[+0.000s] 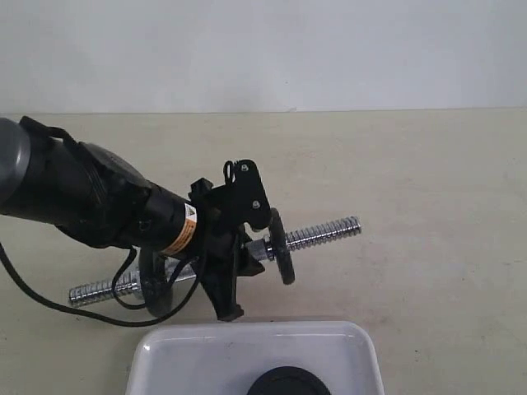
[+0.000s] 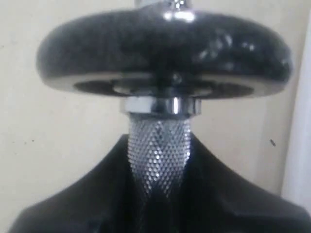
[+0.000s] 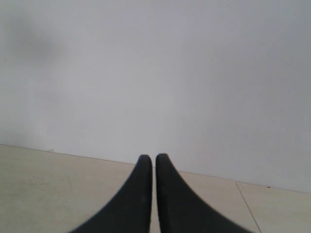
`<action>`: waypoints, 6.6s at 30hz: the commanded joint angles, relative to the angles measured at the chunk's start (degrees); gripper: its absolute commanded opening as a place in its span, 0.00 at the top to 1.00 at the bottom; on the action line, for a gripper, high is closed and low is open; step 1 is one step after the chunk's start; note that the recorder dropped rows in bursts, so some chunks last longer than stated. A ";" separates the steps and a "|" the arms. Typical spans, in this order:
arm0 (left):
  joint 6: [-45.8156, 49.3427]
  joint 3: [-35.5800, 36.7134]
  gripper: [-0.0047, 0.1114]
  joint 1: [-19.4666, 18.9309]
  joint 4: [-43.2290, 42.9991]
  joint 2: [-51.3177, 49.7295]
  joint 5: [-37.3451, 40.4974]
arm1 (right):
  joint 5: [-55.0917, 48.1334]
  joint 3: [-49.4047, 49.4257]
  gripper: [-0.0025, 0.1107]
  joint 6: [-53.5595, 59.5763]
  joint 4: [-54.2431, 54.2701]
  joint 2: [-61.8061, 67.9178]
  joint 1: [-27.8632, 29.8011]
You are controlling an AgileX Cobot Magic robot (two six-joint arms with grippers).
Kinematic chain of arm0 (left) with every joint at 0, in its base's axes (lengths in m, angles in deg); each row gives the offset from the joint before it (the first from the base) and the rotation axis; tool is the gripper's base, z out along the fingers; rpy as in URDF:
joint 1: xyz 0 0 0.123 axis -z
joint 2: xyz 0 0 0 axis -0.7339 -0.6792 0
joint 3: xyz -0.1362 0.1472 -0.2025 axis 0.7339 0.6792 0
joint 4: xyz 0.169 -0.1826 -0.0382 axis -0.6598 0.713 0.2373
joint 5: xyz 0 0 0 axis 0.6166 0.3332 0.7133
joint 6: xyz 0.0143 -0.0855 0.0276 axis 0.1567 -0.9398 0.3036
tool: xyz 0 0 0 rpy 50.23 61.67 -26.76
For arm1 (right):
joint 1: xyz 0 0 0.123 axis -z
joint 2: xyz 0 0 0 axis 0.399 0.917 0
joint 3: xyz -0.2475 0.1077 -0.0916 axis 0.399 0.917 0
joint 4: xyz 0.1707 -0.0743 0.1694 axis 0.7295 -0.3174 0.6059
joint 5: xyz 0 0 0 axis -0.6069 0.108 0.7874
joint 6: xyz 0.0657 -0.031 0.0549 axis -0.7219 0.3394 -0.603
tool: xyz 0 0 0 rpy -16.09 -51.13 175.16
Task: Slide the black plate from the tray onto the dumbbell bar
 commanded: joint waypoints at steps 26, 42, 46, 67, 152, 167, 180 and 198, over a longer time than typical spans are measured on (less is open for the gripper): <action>-4.45 -1.66 0.92 -0.02 1.35 -2.63 -3.33 | 0.48 -0.27 0.97 0.13 -0.31 -0.29 0.01; -4.41 -1.66 0.92 -0.02 1.35 -2.63 -3.33 | 0.48 -0.27 0.97 0.13 -0.31 -0.29 0.01; -4.52 -1.66 0.92 -0.02 1.35 -2.62 -3.33 | 0.48 -0.27 0.97 0.13 -0.31 -0.29 0.01; -8.07 -1.66 0.59 -0.02 1.35 -2.75 -1.50 | 0.48 -0.27 0.97 0.13 -0.31 -0.29 0.01; -5.95 2.39 0.92 -0.02 1.35 8.16 -3.79 | -0.05 -0.27 0.97 -0.02 0.15 -0.29 0.01; -1.35 8.96 0.92 -5.05 1.35 17.82 0.10 | -2.14 -0.27 0.97 4.81 6.56 -0.29 0.01; -1.50 9.19 0.92 -5.05 1.35 19.12 -1.52 | -10.19 -0.27 0.97 32.47 28.54 0.09 0.01; -0.45 12.47 0.92 -5.05 1.35 19.12 -1.14 | -36.18 -0.14 0.97 43.55 49.55 11.88 -0.21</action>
